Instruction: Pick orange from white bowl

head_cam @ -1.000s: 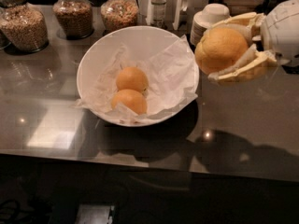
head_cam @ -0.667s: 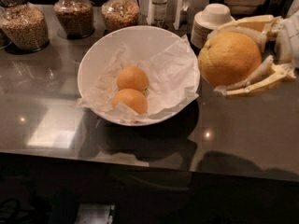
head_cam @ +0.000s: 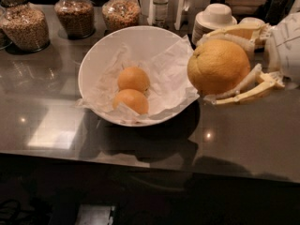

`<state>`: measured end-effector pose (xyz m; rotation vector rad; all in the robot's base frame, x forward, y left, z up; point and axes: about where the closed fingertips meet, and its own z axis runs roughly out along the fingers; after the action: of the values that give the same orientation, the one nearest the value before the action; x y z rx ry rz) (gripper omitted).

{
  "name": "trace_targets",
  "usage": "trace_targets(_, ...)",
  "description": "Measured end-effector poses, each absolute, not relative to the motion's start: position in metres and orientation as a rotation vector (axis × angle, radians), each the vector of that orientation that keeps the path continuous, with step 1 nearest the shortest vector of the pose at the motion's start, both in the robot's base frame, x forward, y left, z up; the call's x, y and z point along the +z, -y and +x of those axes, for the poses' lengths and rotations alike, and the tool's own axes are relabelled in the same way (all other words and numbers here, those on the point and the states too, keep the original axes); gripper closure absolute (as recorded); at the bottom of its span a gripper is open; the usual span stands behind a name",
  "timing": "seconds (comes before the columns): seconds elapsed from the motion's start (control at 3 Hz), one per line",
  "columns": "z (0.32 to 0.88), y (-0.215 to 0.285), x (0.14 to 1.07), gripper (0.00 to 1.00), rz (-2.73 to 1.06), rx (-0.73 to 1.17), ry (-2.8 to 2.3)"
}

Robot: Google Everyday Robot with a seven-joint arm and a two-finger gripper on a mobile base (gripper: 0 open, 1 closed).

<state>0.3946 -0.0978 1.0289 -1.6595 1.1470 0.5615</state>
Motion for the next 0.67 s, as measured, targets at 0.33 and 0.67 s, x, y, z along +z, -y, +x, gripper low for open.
trace_targets(0.33,0.366,0.057,1.026,1.0,-1.674,0.589,-1.075)
trace_targets(0.67,0.344,0.013,1.009,1.0,-1.694,0.663,-1.013)
